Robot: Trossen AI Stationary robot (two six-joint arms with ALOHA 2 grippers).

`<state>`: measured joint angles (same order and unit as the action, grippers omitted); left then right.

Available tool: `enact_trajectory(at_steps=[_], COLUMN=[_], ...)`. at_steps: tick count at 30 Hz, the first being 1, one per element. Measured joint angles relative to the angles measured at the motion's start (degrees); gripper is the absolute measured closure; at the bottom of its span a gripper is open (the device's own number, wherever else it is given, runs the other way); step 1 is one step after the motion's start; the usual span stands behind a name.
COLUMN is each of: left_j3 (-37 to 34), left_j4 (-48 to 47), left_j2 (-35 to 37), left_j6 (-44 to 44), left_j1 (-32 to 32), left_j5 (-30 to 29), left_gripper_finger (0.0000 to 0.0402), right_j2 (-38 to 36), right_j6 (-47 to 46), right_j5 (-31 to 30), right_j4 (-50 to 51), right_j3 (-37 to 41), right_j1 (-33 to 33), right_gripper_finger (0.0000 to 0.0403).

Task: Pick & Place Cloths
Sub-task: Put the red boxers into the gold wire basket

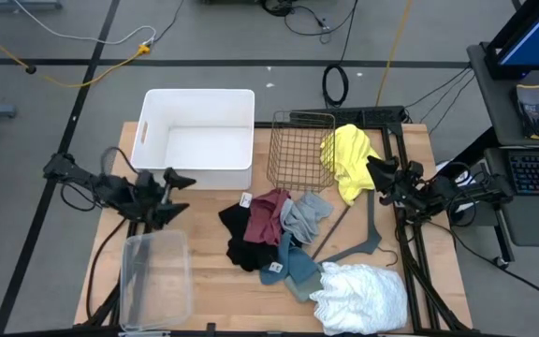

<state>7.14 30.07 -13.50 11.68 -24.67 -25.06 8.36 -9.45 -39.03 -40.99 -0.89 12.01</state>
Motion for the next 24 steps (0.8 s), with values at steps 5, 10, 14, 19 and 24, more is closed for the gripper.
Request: enact_trajectory(at_steps=[5,10,14,19,24], left_j3=[0.8,7.5,17.2,29.9,36.4], left_j4=[4.8,2.5,-6.6,-18.8,-18.7], left_j2=[-2.9,-11.4,-19.8,-30.4,-38.9], left_j6=[0.0,2.4,4.1,9.0,8.0], left_j1=[0.0,0.0,0.0,0.0,0.0], left_j5=[4.7,7.1,9.6,11.5,11.6], left_gripper_finger=[0.0005,0.0005,0.0005,0.0004,0.0005], right_j2=[0.0,0.0,0.0,0.0,0.0], right_j6=[0.7,0.7,0.6,0.7,0.7], right_j5=[-0.2,-0.2,-0.2,-0.2,-0.2], right_j4=[0.0,0.0,0.0,0.0,0.1], right_j3=[0.0,0.0,0.0,0.0,0.0], right_j1=[0.0,0.0,0.0,0.0,0.0], right_gripper_finger=[0.0236,0.0236,0.0236,0.0236,0.0236])
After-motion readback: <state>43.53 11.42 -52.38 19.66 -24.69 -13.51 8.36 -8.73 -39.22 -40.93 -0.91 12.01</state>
